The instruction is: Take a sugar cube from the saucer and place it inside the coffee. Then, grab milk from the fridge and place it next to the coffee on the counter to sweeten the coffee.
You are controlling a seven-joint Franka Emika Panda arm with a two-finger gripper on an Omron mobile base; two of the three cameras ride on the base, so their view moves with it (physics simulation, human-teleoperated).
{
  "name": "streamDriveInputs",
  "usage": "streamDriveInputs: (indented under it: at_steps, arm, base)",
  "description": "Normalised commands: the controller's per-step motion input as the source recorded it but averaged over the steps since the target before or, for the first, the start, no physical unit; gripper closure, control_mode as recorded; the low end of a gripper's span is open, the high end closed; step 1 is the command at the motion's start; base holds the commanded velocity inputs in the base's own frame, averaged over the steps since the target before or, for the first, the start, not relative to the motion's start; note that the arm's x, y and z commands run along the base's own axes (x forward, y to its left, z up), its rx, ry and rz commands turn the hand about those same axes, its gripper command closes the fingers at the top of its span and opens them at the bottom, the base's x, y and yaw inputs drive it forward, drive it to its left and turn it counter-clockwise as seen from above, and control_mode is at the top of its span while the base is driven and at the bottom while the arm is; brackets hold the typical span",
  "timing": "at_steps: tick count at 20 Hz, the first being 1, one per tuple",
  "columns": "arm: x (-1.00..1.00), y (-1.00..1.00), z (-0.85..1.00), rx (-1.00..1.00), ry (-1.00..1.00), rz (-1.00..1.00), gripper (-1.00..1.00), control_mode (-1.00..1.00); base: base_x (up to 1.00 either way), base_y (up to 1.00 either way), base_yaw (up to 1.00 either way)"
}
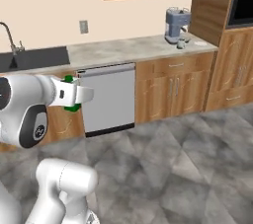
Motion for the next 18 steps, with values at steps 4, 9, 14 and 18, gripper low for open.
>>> streamDriveInputs:
  at_steps: [4, 9, 14, 18]
  arm:
    - [0.00, 0.00, 0.00, 0.00, 0.00, 0.00, 1.00, 1.00]
    - [0.00, 0.00, 0.00, 0.00, 0.00, 0.00, 1.00, 1.00]
    - [0.00, 0.00, 0.00, 0.00, 0.00, 0.00, 1.00, 1.00]
    - [0.00, 0.00, 0.00, 0.00, 0.00, 0.00, 1.00, 1.00]
  base:
    - [1.00, -0.54, 0.00]
    - [1.00, -0.40, 0.06]
    - [1.00, -0.39, 0.11]
    - [1.00, -0.43, 0.15]
